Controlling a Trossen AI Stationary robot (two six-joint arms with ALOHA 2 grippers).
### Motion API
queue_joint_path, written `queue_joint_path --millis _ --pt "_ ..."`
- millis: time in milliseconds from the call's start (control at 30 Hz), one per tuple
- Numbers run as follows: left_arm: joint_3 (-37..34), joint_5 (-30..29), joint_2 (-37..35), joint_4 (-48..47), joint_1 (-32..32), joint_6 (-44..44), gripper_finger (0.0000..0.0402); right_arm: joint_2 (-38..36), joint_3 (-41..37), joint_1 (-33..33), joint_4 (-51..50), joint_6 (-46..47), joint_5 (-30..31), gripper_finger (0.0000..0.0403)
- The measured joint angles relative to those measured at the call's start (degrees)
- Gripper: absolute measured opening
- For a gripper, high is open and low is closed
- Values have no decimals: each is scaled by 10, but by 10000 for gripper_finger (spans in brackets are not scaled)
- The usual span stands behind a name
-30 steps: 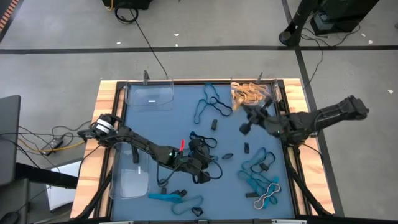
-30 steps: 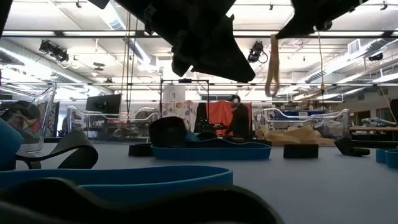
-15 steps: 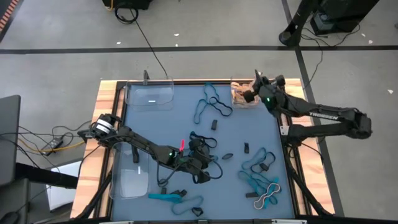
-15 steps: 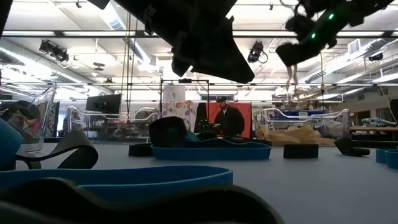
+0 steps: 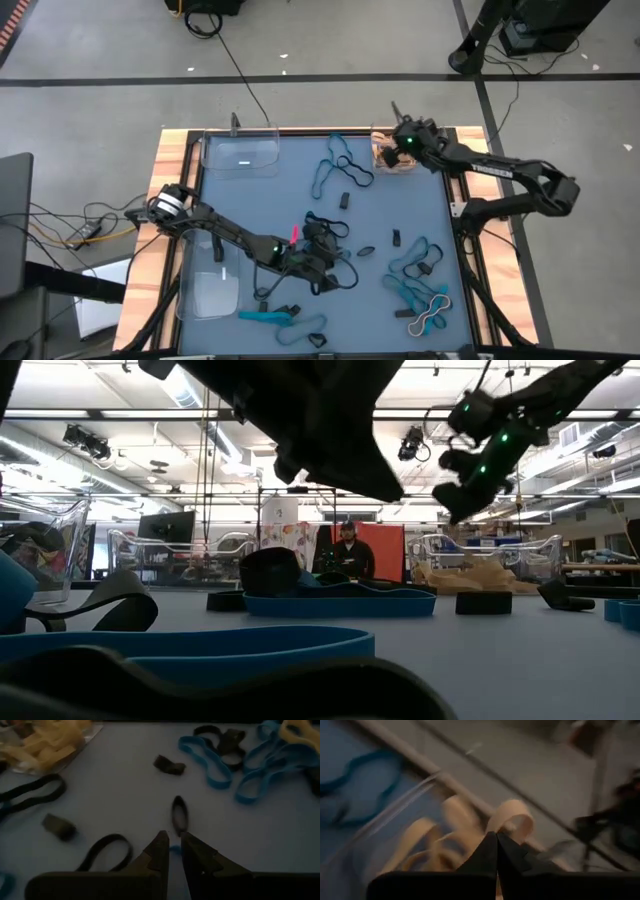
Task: Sort rubber bands into baskets
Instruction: Put the yellow rubber band into the top right transparent bin, then put the big black rubber band into the bottom left transparent bin
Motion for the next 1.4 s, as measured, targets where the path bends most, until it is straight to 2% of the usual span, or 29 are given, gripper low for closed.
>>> queue_joint_path --millis 67,200,333,433,500,667,733,833,1100,1233,1400 --pt "0 -6 0 -20 0 -10 53 21 0 0 1 0 -21 19" --pt "0 -8 0 -29 0 -28 53 41 0 0 12 -3 13 44" --pt "0 -8 0 -36 0 -30 53 28 0 0 13 5 27 70" --pt "0 -8 0 -40 0 -35 53 3 0 1 -6 28 7 91" --pt "0 -8 0 -42 0 -54 53 -16 0 2 -35 55 -41 104" --pt "0 -12 -15 -57 1 -80 53 -49 0 26 -107 109 -249 115" --pt "0 -13 -25 -103 1 -95 53 -60 0 54 -104 111 -274 113" --pt "0 -11 -49 -191 0 -143 53 -76 0 108 -100 125 -254 107" --pt "6 -3 -127 -394 -19 -255 53 -98 0 258 -47 148 -130 103" --pt "7 1 -160 -514 -30 -335 53 -98 0 294 -36 142 -122 101" --pt "7 14 -191 -637 -37 -405 53 -99 0 304 -34 140 -121 101"
